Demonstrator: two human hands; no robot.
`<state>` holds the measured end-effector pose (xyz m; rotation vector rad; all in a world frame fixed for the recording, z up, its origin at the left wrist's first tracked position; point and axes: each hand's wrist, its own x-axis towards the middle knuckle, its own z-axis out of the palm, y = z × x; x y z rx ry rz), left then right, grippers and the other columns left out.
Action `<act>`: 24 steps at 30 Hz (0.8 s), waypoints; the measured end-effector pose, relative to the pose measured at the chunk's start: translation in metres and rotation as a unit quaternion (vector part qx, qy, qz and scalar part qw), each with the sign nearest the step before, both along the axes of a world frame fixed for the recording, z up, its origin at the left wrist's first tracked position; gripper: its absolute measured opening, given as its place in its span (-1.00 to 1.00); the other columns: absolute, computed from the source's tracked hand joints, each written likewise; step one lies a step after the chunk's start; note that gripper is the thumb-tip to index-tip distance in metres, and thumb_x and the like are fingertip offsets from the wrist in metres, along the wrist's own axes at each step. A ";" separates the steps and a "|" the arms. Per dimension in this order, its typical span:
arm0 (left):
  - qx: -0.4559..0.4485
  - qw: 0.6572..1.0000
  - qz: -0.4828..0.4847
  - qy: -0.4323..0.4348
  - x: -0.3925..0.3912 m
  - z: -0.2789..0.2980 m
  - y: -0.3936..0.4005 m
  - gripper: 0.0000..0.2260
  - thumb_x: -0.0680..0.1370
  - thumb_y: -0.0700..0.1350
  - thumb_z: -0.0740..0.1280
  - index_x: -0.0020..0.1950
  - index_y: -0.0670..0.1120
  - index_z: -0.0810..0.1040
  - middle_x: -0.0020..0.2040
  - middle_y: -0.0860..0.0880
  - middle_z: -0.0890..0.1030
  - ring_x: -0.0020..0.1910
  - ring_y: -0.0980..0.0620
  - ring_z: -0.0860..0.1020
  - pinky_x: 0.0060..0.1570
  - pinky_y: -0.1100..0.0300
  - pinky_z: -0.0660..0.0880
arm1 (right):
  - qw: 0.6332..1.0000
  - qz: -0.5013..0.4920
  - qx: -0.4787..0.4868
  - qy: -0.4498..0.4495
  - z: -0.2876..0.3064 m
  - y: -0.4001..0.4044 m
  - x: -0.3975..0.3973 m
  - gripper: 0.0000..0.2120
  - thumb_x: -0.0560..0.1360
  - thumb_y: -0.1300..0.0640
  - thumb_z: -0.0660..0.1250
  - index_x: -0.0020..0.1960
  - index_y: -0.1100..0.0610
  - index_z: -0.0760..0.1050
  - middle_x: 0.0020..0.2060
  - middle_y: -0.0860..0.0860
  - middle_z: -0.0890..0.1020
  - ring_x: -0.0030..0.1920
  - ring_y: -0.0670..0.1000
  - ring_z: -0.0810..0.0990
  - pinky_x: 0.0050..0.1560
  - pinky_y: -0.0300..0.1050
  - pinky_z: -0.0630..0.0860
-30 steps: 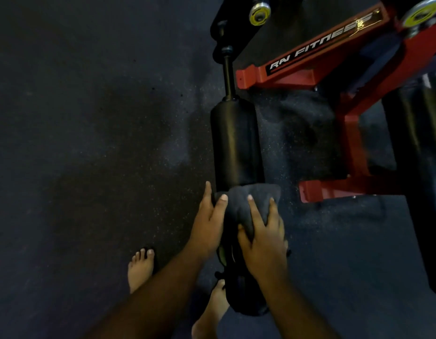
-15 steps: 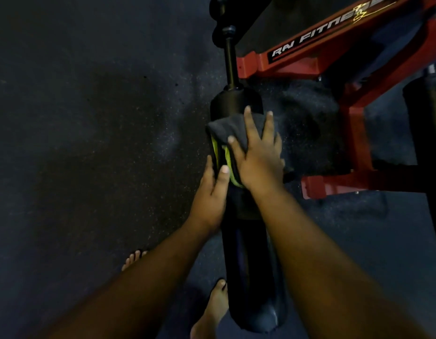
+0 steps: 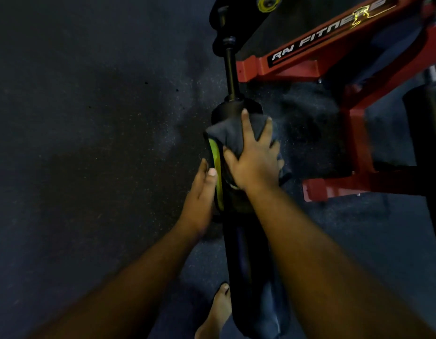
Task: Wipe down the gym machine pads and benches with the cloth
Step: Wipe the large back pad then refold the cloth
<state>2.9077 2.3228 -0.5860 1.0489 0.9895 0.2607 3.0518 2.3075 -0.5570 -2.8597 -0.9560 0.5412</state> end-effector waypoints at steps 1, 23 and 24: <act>0.007 1.000 -0.001 0.003 0.002 -0.001 0.002 -0.36 0.65 0.28 0.13 0.67 0.06 0.13 0.63 0.13 0.19 0.50 0.27 0.18 0.40 0.35 0.16 | 1.000 0.006 0.001 0.006 0.000 0.006 0.007 -0.17 0.53 -0.30 0.27 0.58 -0.39 -0.23 0.66 0.05 -0.13 0.55 0.36 0.14 0.36 0.54 0.26; 0.022 0.999 -0.046 0.005 0.009 0.003 -0.019 -0.14 0.49 0.45 0.13 0.68 0.03 0.11 0.64 0.06 0.21 0.60 0.18 0.18 0.60 0.10 0.11 | 0.990 -0.024 0.077 0.114 -0.002 0.024 0.048 -0.08 0.38 -0.53 0.31 0.56 -0.45 -0.15 0.66 -0.04 -0.08 0.58 0.35 0.10 0.41 0.56 0.18; 0.023 0.999 -0.048 0.000 0.010 0.005 -0.017 -0.17 0.52 0.41 0.14 0.68 0.02 0.11 0.63 0.08 0.22 0.59 0.18 0.19 0.57 0.17 0.13 | 0.989 -0.014 0.081 0.124 0.000 0.014 0.045 -0.06 0.38 -0.49 0.35 0.56 -0.45 -0.15 0.66 -0.05 -0.10 0.58 0.36 0.10 0.42 0.53 0.20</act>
